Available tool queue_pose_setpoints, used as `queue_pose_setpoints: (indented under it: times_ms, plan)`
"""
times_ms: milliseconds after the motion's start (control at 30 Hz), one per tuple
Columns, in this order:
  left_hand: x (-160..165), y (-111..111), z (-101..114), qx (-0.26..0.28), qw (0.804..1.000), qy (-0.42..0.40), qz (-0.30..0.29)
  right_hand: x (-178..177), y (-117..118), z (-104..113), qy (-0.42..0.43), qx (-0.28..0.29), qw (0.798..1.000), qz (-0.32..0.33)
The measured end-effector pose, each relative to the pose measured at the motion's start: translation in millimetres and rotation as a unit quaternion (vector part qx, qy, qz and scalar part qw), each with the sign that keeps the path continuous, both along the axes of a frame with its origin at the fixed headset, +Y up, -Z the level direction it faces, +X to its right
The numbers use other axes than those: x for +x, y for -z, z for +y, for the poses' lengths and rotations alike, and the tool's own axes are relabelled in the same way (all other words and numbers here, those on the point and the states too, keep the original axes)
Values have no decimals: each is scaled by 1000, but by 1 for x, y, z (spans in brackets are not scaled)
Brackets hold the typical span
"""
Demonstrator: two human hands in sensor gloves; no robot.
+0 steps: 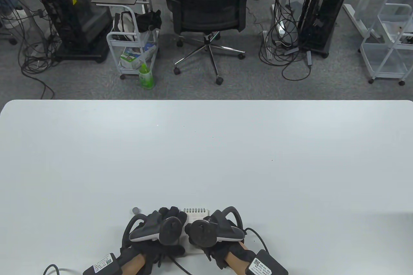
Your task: Stamp flower pattern stamp onto notebook
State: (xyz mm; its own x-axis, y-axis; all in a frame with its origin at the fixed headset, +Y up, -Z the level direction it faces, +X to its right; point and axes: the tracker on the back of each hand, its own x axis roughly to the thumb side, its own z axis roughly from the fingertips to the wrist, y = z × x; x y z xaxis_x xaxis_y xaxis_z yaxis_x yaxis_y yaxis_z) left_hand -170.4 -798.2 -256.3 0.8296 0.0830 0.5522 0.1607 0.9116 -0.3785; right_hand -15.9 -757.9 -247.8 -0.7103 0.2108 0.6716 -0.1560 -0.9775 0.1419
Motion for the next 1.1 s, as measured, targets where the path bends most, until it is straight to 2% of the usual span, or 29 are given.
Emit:
queue_pose_setpoints:
  times_ms: [433,567,767,1100]
  plan:
    - [0,0,0,-1,1000,0,0,7,0,9,-1,22,1000,-4]
    - [0,0,0,-1,1000,0,0,19,6,17,34,8,999,-18]
    - [0,0,0,0,1000,1,0,37,14,20,29,-21,999,-22]
    - [0,0,-1,0,1000,1,0,32,13,14,6,-20,1000,-11]
